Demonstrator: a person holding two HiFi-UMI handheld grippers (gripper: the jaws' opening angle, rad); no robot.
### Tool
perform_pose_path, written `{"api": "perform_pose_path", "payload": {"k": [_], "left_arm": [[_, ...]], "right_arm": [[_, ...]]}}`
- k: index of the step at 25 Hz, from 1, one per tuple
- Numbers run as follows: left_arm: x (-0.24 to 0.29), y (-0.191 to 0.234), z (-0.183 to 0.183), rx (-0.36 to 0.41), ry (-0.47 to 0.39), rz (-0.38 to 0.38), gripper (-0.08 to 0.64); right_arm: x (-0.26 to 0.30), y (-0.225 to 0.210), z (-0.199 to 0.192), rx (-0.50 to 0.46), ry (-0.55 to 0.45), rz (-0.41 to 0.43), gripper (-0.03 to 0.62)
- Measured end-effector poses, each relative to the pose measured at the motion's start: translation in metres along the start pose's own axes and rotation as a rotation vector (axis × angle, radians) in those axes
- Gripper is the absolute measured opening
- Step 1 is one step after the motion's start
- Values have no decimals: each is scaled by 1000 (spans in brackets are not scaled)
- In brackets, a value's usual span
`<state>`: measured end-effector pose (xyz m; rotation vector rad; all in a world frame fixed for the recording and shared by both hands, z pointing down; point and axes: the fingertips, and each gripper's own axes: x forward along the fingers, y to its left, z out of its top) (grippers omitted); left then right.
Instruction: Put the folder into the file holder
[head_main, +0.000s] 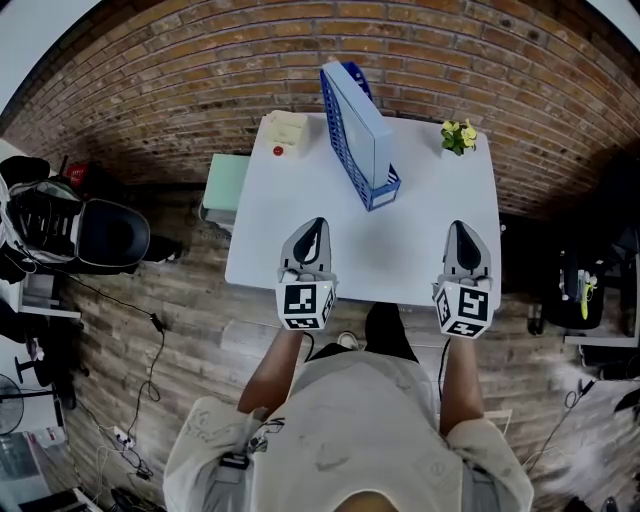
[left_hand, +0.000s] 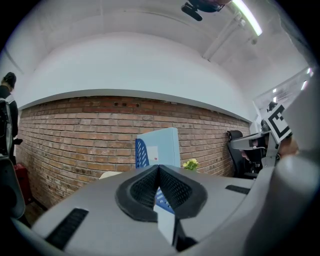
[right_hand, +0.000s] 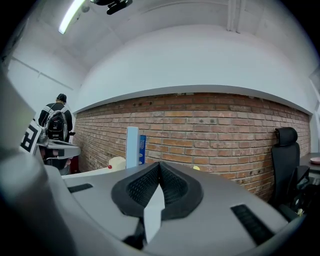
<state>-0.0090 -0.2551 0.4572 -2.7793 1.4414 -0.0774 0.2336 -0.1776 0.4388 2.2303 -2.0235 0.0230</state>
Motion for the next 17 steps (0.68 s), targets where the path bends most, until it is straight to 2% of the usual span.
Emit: {"api": "perform_pose_path", "payload": {"k": [12, 17], "left_arm": [[2, 1, -4, 3, 14, 13, 14], [7, 2, -8, 19, 22, 26, 14]], "right_arm": [[9, 1, -4, 3, 6, 9, 18], [13, -2, -2, 8, -24, 3, 18]]}}
